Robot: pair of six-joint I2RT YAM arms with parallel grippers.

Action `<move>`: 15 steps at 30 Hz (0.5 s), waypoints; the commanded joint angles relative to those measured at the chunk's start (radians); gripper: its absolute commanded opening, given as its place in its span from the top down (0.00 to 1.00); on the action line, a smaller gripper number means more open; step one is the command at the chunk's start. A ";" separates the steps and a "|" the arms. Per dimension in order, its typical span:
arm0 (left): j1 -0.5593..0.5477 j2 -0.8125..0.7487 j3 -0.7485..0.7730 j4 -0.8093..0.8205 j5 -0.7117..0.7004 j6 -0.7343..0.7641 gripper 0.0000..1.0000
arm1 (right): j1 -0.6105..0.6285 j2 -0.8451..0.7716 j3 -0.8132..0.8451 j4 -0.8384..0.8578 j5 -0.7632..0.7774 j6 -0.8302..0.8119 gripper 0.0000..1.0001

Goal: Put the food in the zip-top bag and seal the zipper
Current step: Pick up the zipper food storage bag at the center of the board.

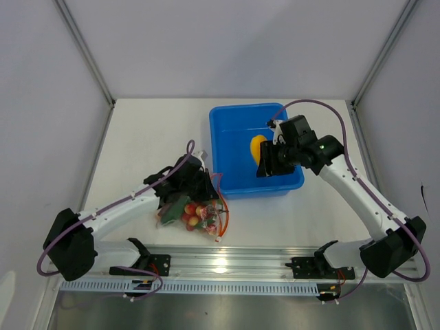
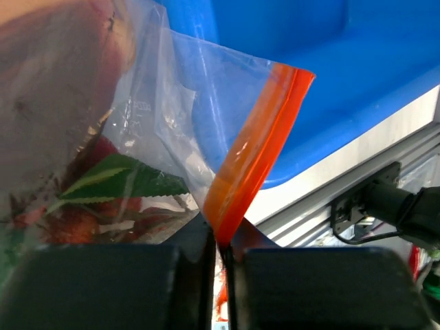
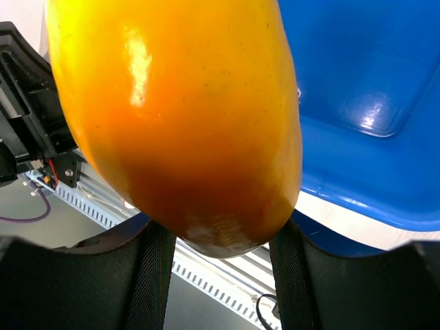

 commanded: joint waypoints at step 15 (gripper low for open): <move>0.005 -0.128 0.241 -0.135 0.149 0.189 1.00 | 0.167 -0.040 -0.006 0.028 -0.032 -0.038 1.00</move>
